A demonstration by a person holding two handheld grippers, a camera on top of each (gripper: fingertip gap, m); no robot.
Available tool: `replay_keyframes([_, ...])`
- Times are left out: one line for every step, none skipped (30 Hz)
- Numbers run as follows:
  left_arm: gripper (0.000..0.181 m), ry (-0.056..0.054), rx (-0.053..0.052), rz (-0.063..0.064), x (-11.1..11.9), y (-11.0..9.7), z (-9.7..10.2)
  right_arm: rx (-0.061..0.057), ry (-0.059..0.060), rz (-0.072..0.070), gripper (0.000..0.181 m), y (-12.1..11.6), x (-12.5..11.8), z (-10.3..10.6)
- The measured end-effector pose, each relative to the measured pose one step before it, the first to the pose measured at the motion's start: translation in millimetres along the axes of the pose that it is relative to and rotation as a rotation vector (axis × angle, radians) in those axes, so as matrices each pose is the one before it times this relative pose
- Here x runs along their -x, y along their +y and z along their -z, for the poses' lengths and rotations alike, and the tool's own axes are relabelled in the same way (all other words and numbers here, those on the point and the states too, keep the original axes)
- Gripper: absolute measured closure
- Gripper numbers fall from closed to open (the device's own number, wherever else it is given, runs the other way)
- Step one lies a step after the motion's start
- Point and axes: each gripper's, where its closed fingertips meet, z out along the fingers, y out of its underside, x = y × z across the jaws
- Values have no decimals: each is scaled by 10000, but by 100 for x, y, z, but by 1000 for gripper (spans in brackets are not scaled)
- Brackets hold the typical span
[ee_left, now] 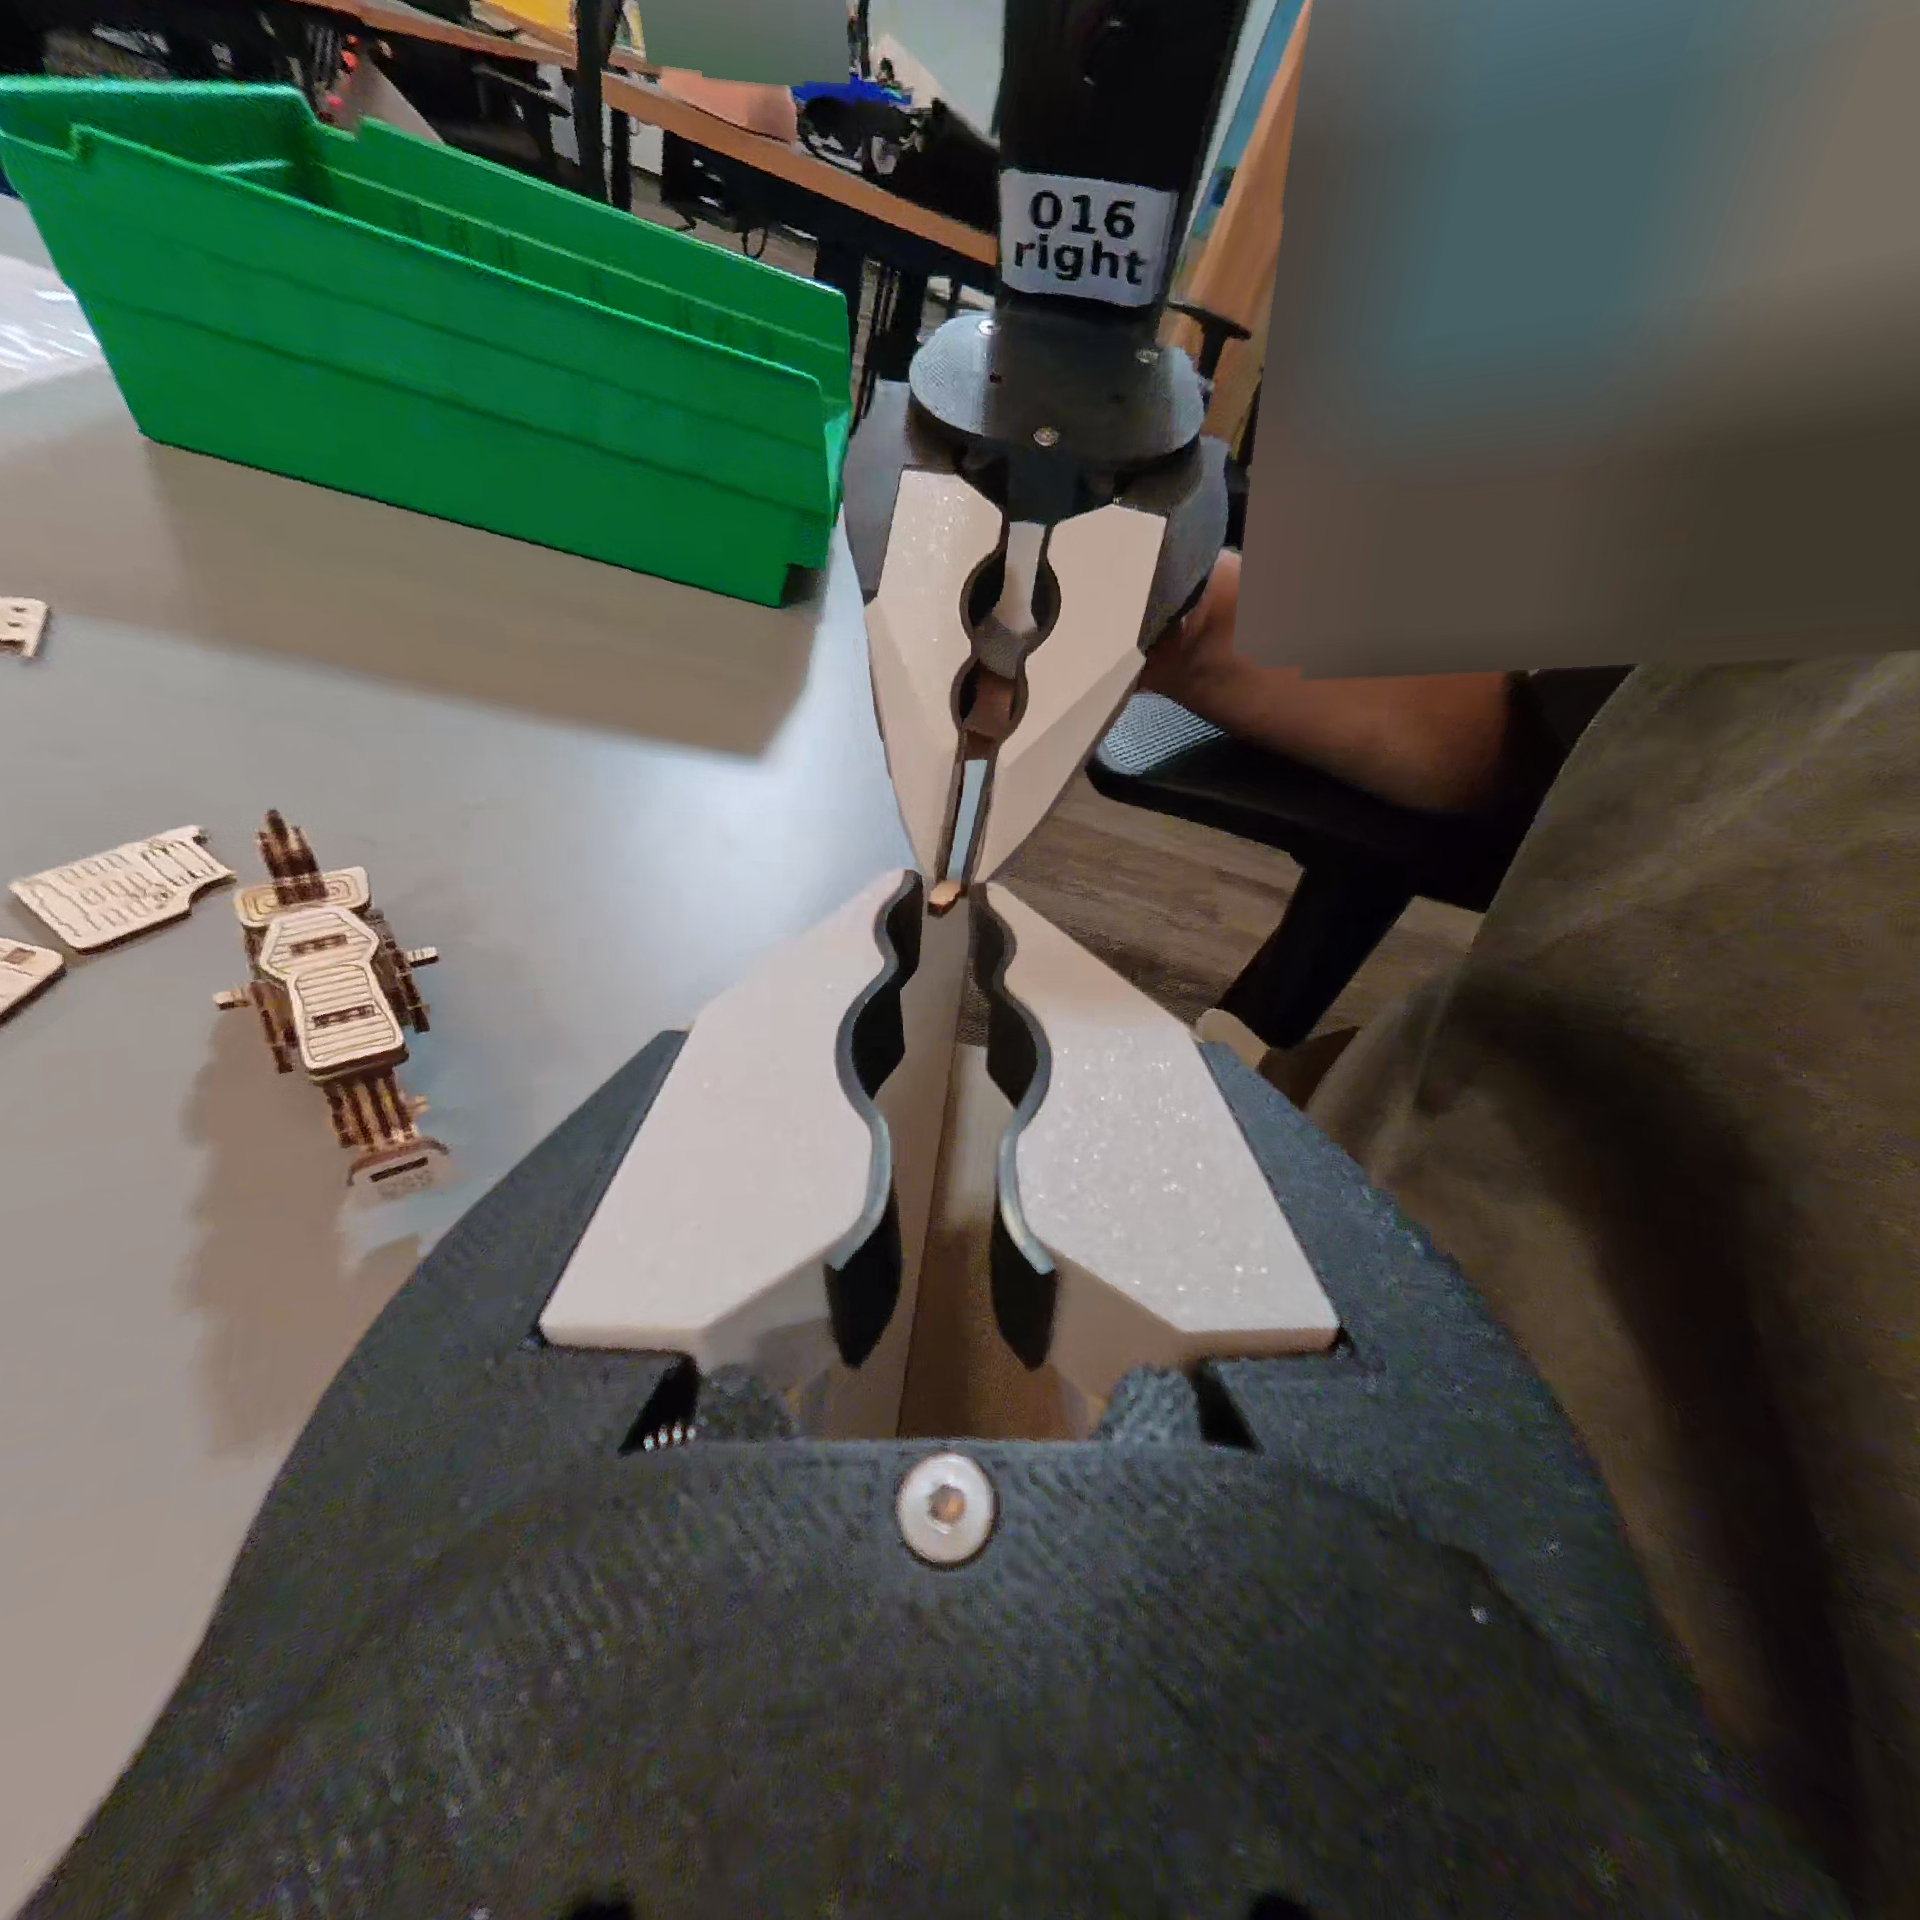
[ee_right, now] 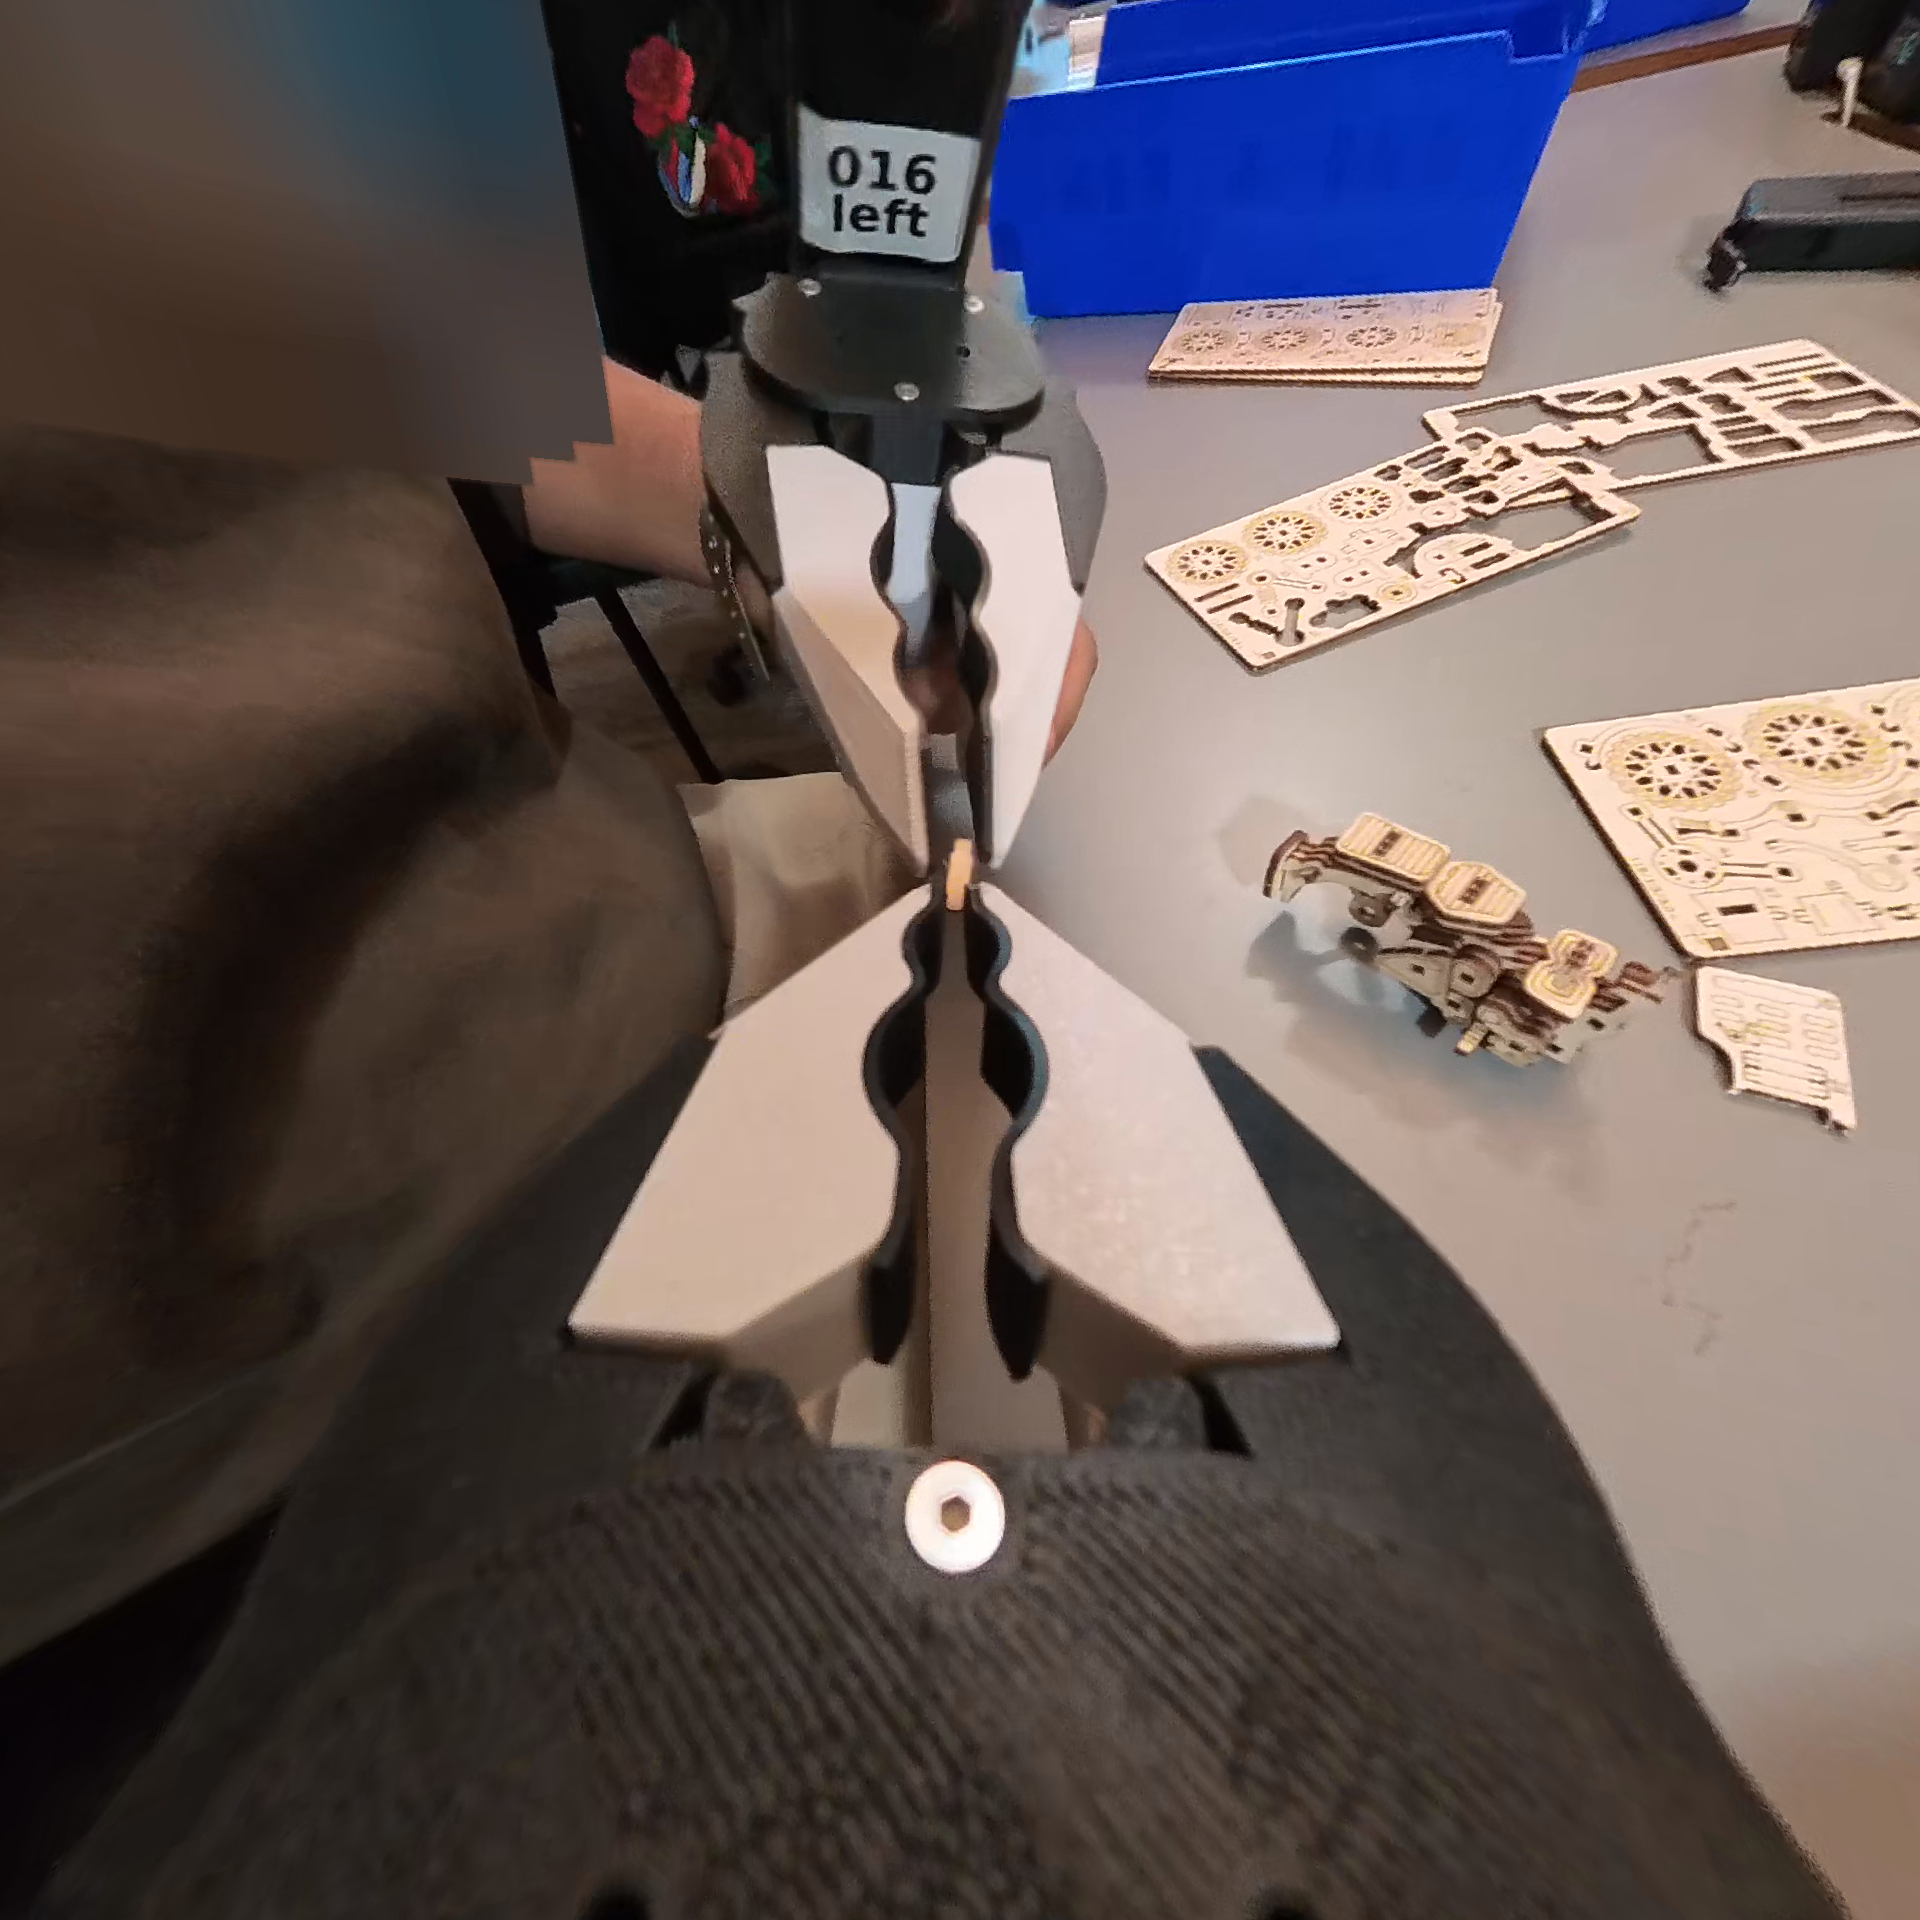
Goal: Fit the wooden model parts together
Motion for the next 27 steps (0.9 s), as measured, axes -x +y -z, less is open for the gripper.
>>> replay_keyframes([177, 21, -27, 125, 51, -31, 9, 10, 60, 149, 180, -27, 39, -52])
replay_keyframes([179, 60, -28, 86, -36, -46, 13, 23, 57, 124, 180, -18, 30, -46])
replay_keyframes([179, 42, -13, 80, -22, -14, 13, 20, 55, 110, 180, -22, 11, -30])
replay_keyframes([179, 4, -6, 63, 42, -3, 18, 7, 71, 96, 180, -22, -36, -4])
replay_keyframes([179, 2, 1, 41, 31, 3, 13, -19, 59, 69, 180, -45, -39, 23])
replay_keyframes([179, 5, 0, 25, 35, -8, 14, -28, 36, 33, 180, -42, -33, 17])
replay_keyframes([179, 0, 7, 22, 36, 21, -2, -18, 21, 7, 180, -9, -24, 0])
replay_keyframes([178, 8, 25, 27, 35, 59, -11, -9, 14, 11, 180, 12, -26, -1])
replay_keyframes([176, 13, 98, 43, 37, 197, -55, -24, 21, 21, 180, -26, -32, 0])
replay_keyframes([172, 43, 165, 71, 25, 323, -114, -27, 25, 21, 180, -31, -37, 22])
replay_keyframes([171, 59, 143, 67, -14, 308, -124, 3, 32, 6, 180, 24, -56, 28])
replay_keyframes([172, 26, 12, 38, 9, 126, -100, 33, 42, 0, 180, 74, -89, 20])
replay_keyframes([174, 21, -28, 13, -8, 37, -62, 13, 29, 7, 180, 74, -78, 19])
replay_keyframes([174, 13, -3, 14, -4, 22, -37, -1, -16, -14, 180, 63, -1, 5])
replay_keyframes([174, 35, 8, 18, -1, 19, 4, 10, -28, -38, 180, 77, -3, -9])
replay_keyframes([174, 47, 5, 47, 1, 26, 24, 10, -16, -23, 180, 65, -24, -13])
replay_keyframes([173, 61, -13, 76, 12, 31, 42, 10, -15, 2, 180, 58, 6, -16])
replay_keyframes([172, 55, -37, 102, 42, -12, 58, 33, -23, 2, 180, 85, 14, -37])
replay_keyframes([171, 42, -59, 114, 66, -47, 62, 39, -36, 3, 180, 88, 29, -45])
replay_keyframes([171, 20, -58, 126, 102, -58, 50, 20, -25, 11, 180, 45, 17, -47])
replay_keyframes([172, 16, -37, 113, 99, -40, 49, 9, -33, 17, 180, 33, 33, -50])
replay_keyframes([173, -20, -19, 99, 138, -10, 40, 16, -9, 16, 180, 19, -2, -50])
replay_keyframes([175, -46, 26, 62, 152, 49, 7, 29, 16, 15, 180, 49, -42, -61])
replay_keyframes([177, -6, 72, 16, 59, 133, -19, 51, 17, 16, 180, 100, -51, -45])
replay_keyframes([179, -15, 106, -20, 37, 197, -49, 59, 7, -3, 180, 137, -48, -52])
replay_keyframes([179, -60, 84, -61, 63, 165, -56, 56, -29, -26, 180, 149, -18, -58])
replay_keyframes([179, -59, 29, -85, 63, 91, -20, 24, -32, -46, 180, 116, -34, -45])
